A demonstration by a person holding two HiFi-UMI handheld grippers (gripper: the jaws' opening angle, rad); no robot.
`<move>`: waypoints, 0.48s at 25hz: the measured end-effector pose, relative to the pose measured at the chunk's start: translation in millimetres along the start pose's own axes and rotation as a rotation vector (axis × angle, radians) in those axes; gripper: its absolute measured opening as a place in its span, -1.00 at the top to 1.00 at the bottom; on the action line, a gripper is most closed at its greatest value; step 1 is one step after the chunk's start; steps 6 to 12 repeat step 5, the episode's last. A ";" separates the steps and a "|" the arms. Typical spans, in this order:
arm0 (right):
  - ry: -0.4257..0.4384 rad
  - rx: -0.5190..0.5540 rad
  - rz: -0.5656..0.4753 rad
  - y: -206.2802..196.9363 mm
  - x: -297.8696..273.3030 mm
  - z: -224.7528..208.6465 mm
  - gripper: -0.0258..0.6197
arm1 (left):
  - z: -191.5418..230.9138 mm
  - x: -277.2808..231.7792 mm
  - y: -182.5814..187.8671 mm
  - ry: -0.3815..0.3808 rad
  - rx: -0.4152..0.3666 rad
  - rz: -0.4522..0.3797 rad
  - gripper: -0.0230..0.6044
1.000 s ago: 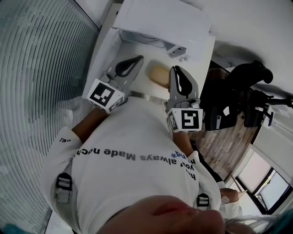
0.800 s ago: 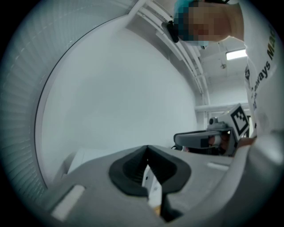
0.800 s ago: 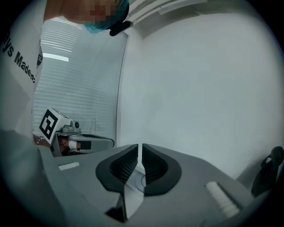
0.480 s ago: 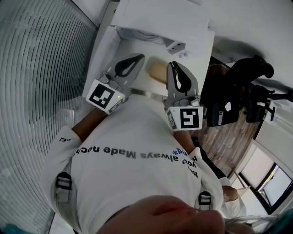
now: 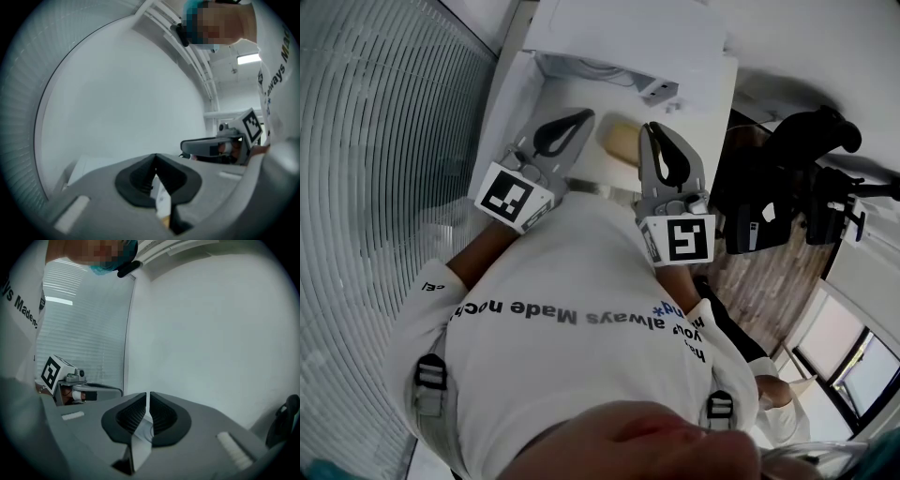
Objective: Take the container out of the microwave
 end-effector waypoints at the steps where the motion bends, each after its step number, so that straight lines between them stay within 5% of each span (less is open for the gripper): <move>1: 0.000 -0.001 -0.002 -0.1 0.1 0.4 0.84 | -0.2 0.5 -0.4 0.000 0.001 0.000 0.91; 12: -0.007 -0.020 -0.024 3.2 0.1 3.1 0.84 | -1.8 4.9 -0.6 0.004 0.000 -0.001 0.91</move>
Point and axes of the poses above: the fingertips, and each gripper's own axes: x backward along the fingers, z to its left, y out of its top, the point moved 3 cm from there along x, backward along the fingers, and after that the axes turned 6 degrees about y, right-handed, at the moved point
